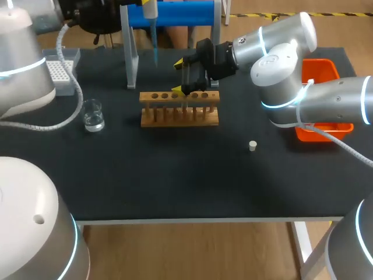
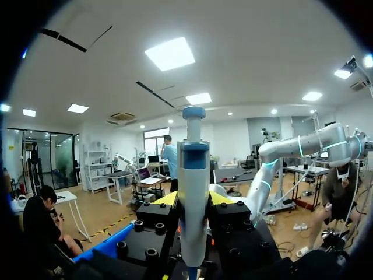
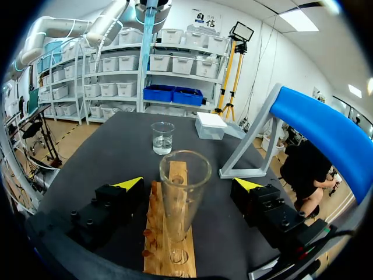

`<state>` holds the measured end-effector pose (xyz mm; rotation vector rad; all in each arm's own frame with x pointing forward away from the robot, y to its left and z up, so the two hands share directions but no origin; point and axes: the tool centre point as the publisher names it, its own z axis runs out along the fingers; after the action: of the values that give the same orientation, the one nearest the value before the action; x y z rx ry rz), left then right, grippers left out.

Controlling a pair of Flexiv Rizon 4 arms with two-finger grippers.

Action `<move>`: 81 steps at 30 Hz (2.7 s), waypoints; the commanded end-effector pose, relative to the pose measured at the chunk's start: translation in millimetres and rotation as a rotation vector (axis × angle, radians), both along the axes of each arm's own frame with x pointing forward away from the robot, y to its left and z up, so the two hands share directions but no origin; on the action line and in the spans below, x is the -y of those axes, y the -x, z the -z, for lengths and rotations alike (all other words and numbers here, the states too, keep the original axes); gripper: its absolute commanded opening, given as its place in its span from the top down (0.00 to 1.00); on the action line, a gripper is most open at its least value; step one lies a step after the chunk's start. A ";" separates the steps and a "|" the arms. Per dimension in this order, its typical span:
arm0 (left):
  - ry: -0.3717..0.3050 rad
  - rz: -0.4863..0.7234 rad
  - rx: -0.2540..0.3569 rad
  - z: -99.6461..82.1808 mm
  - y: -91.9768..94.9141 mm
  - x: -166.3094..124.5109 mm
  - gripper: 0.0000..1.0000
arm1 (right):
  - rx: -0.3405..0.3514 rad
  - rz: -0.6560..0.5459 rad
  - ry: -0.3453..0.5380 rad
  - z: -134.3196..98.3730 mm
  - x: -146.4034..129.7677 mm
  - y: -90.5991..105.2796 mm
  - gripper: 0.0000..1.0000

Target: Invert the test tube, pick up the pipette, mount the tip to pipette, aspirate from beaker and dispense into the tube, eject the tip, return the pipette, and cap with the stopper.

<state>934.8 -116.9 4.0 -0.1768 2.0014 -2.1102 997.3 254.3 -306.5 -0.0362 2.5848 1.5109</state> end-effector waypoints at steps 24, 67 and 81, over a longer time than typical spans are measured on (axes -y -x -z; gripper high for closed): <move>-0.022 0.186 -0.020 -3.4 -30.6 72.1 1.00 | 0.000 0.000 0.002 -0.4 0.0 0.2 0.00; -0.032 0.194 -0.046 6.3 -34.5 79.7 1.00 | 0.000 0.000 0.002 -0.4 0.0 0.2 0.00; -0.042 0.210 -0.039 18.2 -38.6 81.9 1.00 | 0.000 0.000 0.002 -0.4 0.0 0.2 0.00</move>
<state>970.1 -200.4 -13.6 -0.0113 2.1680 -2.1958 997.3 254.4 -306.5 -0.0363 2.5848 1.5109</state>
